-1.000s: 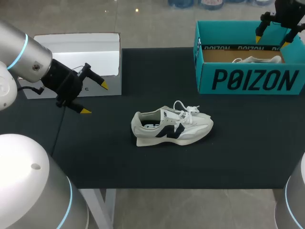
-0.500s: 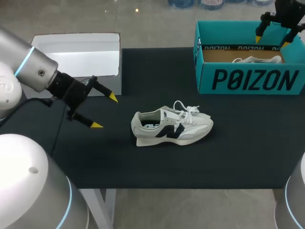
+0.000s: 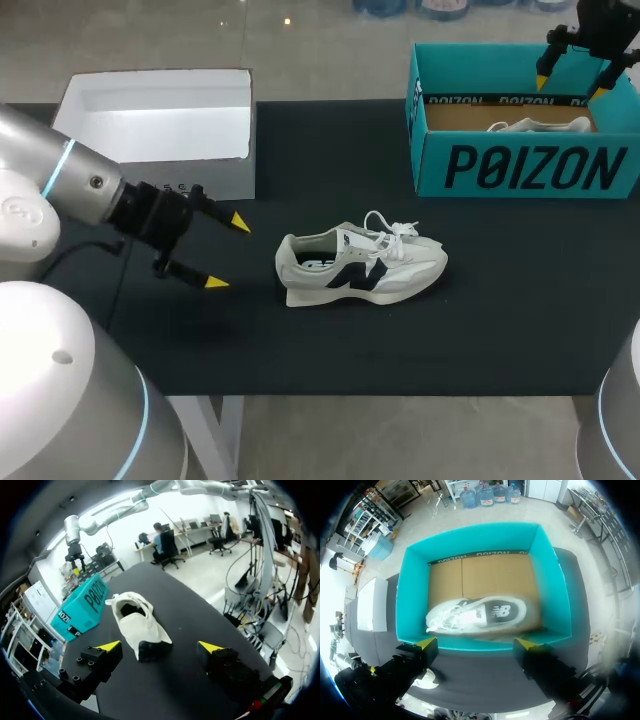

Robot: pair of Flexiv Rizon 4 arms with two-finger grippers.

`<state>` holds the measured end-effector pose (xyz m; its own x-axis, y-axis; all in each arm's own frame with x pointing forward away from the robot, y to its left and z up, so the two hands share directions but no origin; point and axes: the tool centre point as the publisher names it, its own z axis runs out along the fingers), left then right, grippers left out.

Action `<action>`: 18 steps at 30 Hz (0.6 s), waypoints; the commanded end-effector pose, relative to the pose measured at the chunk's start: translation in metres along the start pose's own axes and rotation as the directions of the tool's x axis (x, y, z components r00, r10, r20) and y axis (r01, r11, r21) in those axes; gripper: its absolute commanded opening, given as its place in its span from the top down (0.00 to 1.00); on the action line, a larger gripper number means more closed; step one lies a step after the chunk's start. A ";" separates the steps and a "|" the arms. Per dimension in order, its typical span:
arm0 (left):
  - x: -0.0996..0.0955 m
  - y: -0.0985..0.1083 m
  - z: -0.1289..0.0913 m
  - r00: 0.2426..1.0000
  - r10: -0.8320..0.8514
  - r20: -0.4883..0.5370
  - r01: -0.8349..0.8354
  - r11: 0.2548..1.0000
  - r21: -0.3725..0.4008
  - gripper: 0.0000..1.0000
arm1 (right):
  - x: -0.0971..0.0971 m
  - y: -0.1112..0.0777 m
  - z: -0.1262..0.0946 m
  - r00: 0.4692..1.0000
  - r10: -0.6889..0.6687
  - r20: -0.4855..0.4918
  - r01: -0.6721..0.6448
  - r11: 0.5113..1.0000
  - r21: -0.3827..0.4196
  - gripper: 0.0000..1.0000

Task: Take the shoe out of the shoebox, open the shoe tongue, remove and reinsert the insole, then place the shoe into the shoebox

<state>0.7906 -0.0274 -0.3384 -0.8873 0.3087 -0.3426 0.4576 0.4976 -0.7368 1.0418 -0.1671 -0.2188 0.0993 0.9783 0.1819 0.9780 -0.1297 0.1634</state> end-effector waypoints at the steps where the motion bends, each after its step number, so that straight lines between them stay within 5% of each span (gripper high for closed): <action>1: 0.019 -0.002 0.007 0.994 -0.035 0.102 0.035 0.999 -0.001 0.00 | 0.000 0.000 0.000 1.000 0.000 0.001 0.000 1.000 0.001 0.00; 8: 0.024 0.015 0.028 0.981 -0.117 0.154 0.115 0.993 0.024 0.00 | 0.000 0.000 0.000 1.000 0.000 0.001 0.000 1.000 0.001 0.00; 18: 0.007 0.031 0.046 0.970 -0.152 0.192 0.153 0.988 0.007 0.00 | 0.000 0.000 0.000 1.000 0.000 0.001 0.000 1.000 0.001 0.00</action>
<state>0.7882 -0.0400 -0.3836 -0.9404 0.0676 -0.3334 0.3161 0.5357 -0.7830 1.0418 -0.1671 -0.2188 0.0993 0.9783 0.1820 0.9780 -0.1297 0.1634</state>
